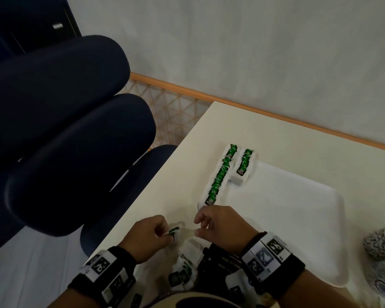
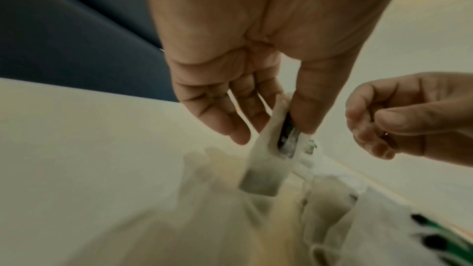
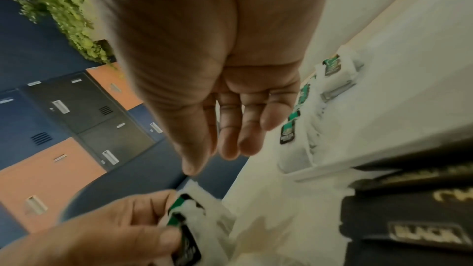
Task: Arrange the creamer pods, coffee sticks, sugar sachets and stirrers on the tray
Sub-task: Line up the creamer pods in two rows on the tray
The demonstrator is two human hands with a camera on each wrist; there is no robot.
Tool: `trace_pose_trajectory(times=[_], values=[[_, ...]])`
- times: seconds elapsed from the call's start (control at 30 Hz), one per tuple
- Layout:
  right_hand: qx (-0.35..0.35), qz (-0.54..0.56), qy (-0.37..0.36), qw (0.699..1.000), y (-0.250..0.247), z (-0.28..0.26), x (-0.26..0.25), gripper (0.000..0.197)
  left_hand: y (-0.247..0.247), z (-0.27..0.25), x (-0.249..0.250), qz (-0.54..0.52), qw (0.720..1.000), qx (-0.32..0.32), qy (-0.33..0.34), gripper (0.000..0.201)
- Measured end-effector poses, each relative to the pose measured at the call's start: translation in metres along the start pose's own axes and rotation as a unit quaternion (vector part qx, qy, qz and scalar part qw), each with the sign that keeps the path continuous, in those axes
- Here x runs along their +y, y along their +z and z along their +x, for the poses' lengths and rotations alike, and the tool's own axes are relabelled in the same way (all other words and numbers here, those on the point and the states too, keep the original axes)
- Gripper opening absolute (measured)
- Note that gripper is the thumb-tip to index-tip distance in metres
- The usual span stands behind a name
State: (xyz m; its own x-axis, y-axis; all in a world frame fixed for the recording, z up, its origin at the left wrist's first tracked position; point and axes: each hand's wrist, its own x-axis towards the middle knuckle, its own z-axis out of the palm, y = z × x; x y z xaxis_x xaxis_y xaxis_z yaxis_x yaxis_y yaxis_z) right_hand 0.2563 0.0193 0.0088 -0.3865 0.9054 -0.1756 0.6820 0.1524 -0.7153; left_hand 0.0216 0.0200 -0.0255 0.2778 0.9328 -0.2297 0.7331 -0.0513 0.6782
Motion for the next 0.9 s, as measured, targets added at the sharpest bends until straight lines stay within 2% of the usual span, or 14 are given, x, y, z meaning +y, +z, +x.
trace_pose_trajectory(times=[0.17, 0.3, 0.4, 0.5, 0.67, 0.77, 0.9], values=[[0.04, 0.065, -0.069, 0.995, -0.004, -0.003, -0.025, 0.031, -0.021, -0.004, 0.024, -0.18, 0.982, 0.036, 0.036, 0.025], [0.083, 0.104, -0.082, 0.988, -0.007, 0.0, -0.046, 0.037, -0.032, -0.004, 0.048, -0.356, 0.933, 0.028, 0.036, 0.031], [0.128, 0.116, -0.079, 0.982, -0.009, 0.002, -0.054, 0.035, -0.039, -0.006, 0.062, -0.44, 0.897, -0.014, 0.033, 0.037], [0.154, 0.122, -0.082, 0.977, -0.012, 0.002, -0.056, 0.032, -0.044, -0.008, 0.068, -0.451, 0.891, -0.047, 0.03, 0.039], [0.163, 0.134, -0.092, 0.973, -0.017, 0.0, -0.056, 0.03, -0.046, -0.009, 0.07, -0.447, 0.893, -0.053, 0.012, 0.048], [0.157, 0.145, -0.088, 0.973, -0.018, 0.0, -0.052, 0.026, -0.045, -0.007, 0.074, -0.474, 0.88, -0.045, -0.008, 0.037], [0.171, 0.118, -0.117, 0.971, -0.018, 0.001, -0.05, 0.012, -0.044, -0.003, 0.077, -0.464, 0.885, -0.009, -0.034, 0.024]])
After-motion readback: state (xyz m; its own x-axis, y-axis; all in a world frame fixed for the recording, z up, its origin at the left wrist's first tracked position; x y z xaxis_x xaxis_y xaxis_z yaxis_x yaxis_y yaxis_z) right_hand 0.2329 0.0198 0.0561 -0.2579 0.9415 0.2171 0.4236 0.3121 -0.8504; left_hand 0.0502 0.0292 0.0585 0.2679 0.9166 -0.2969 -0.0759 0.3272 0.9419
